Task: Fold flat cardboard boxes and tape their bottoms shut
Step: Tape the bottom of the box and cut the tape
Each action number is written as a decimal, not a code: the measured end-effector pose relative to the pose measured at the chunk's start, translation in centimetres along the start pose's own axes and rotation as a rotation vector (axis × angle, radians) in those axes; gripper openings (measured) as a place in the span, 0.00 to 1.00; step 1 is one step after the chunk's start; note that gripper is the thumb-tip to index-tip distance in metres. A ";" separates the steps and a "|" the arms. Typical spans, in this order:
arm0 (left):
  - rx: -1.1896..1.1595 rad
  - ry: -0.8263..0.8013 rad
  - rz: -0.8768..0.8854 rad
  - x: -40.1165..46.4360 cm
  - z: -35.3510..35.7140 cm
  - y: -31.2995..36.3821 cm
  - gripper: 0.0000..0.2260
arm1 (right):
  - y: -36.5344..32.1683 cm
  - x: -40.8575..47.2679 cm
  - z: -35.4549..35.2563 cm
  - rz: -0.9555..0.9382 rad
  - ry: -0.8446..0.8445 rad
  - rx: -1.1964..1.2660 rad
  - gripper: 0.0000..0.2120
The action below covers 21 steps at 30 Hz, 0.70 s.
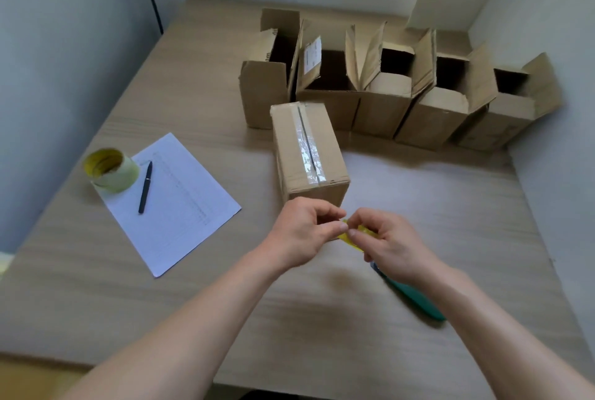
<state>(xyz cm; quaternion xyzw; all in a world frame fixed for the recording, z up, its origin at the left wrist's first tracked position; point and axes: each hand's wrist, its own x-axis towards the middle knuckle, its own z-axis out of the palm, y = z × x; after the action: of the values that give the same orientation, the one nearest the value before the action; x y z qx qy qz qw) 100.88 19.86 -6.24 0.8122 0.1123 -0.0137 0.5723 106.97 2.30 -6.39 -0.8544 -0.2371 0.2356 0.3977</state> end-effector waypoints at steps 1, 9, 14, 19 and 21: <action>-0.080 0.038 -0.034 -0.2 0.0 -0.3 0.07 | -0.2 0.0 0.2 -0.008 -0.019 0.022 0.05; -0.121 0.069 -0.115 -1.1 -1.7 -1.6 0.08 | -1.4 0.2 0.9 -0.038 -0.123 0.087 0.02; 0.091 0.122 0.079 -2.0 -2.3 -1.2 0.07 | -1.9 0.9 0.8 0.006 -0.159 0.148 0.10; 0.126 0.344 0.102 -2.4 -3.0 -2.3 0.09 | -2.6 1.6 -3.4 0.201 -0.518 0.449 0.30; 0.095 0.409 0.084 -2.5 -3.2 -2.8 0.10 | -2.7 2.0 -5.4 0.193 -0.548 0.328 0.32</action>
<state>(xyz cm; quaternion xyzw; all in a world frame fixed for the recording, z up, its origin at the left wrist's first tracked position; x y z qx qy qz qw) 97.58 23.36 -7.40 0.8281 0.1915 0.1697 0.4989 111.11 1.98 -1.56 -0.7024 -0.2121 0.5284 0.4271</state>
